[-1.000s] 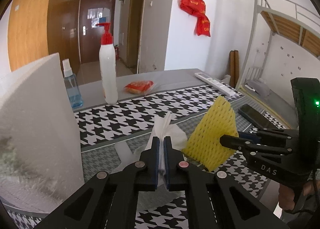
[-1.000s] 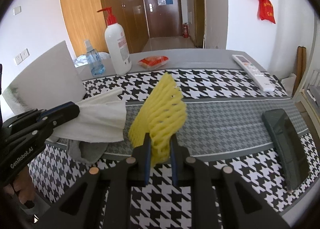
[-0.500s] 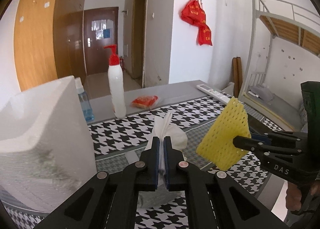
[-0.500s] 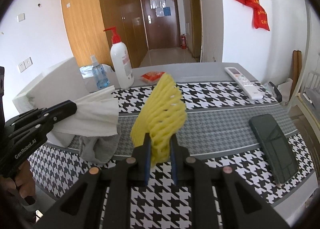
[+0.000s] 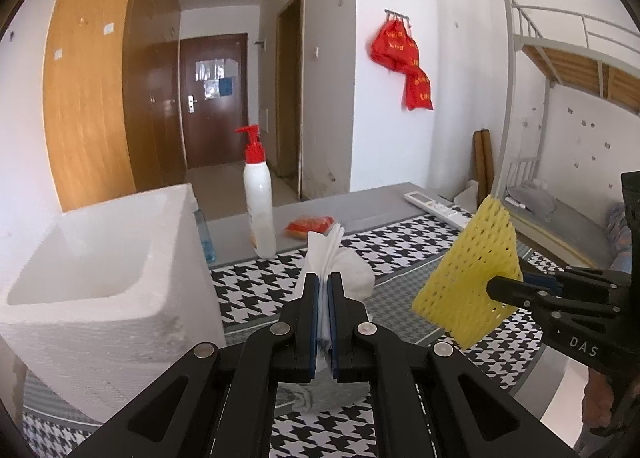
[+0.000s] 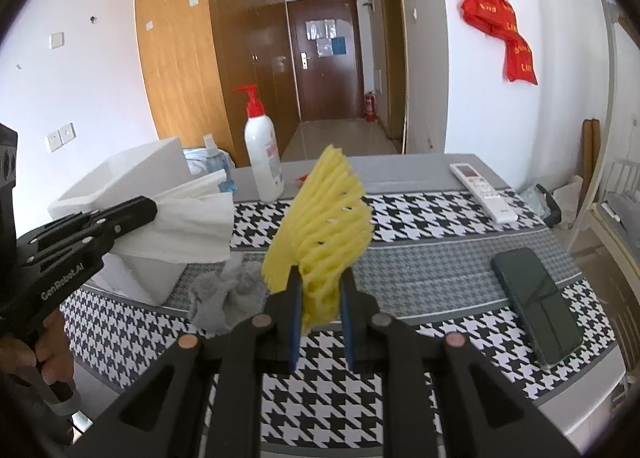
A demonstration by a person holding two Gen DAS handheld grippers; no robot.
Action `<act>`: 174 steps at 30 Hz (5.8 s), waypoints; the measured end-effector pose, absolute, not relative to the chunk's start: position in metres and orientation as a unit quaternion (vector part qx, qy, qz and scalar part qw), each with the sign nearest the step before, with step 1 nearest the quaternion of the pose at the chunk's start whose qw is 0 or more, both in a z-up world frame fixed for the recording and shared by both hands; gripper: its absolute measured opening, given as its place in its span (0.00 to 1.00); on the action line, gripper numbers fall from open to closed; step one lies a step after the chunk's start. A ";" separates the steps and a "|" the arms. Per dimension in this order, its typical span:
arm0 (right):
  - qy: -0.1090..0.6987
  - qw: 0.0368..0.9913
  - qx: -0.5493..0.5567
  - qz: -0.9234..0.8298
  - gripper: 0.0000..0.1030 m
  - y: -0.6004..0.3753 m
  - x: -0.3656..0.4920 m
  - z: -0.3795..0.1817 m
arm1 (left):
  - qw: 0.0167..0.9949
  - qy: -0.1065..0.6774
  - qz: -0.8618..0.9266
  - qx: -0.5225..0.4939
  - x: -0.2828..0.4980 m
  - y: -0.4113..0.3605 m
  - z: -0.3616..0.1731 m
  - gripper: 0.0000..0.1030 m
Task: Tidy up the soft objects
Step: 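Carry the cloth and foam net toward the foam box with both grippers, then lower the white cloth into the foam box and open the left gripper, then lower the yellow foam net into the foam box and open the right gripper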
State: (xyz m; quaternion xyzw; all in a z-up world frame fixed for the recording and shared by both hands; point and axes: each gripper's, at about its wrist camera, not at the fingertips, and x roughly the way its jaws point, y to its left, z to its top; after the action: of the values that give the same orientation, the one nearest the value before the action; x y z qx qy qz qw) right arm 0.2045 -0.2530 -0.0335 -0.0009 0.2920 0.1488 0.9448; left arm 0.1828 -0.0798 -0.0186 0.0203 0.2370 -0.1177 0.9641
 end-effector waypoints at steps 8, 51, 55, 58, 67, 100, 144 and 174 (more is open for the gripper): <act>0.279 0.947 -0.008 0.158 0.20 -0.243 0.195 -0.022 | 0.969 0.223 -0.103 0.022 0.173 -0.073 -0.009 0.05; 0.211 0.951 -0.038 0.225 0.20 -0.192 0.203 0.020 | 0.988 0.151 -0.014 0.029 0.156 -0.031 0.035 0.05; 0.207 0.948 -0.038 0.237 0.20 -0.184 0.205 0.022 | 0.988 0.151 -0.004 0.028 0.155 -0.025 0.037 0.05; 0.204 0.946 -0.038 0.248 0.20 -0.178 0.205 0.023 | 0.988 0.150 0.003 0.029 0.154 -0.021 0.039 0.05; 0.201 0.938 -0.042 0.278 0.20 -0.159 0.209 0.028 | 0.988 0.149 0.031 0.016 0.156 -0.003 0.041 0.05; 0.205 0.924 -0.042 0.320 0.20 -0.116 0.232 0.026 | 0.980 0.188 0.063 0.000 0.190 0.034 0.030 0.05; 0.199 0.922 -0.066 0.327 0.20 -0.064 0.233 0.037 | 0.980 0.159 0.116 -0.012 0.152 0.090 0.033 0.99; 0.251 0.905 -0.087 0.332 0.33 -0.024 0.262 0.023 | 0.978 0.163 0.125 -0.034 0.130 0.107 0.024 0.99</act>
State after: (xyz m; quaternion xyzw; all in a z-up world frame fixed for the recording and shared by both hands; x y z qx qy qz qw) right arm 0.2619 -0.0238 0.0230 -0.0872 0.2512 0.3321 0.9050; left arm 0.1296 0.1068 0.0237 -0.0342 0.1626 0.1248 0.9782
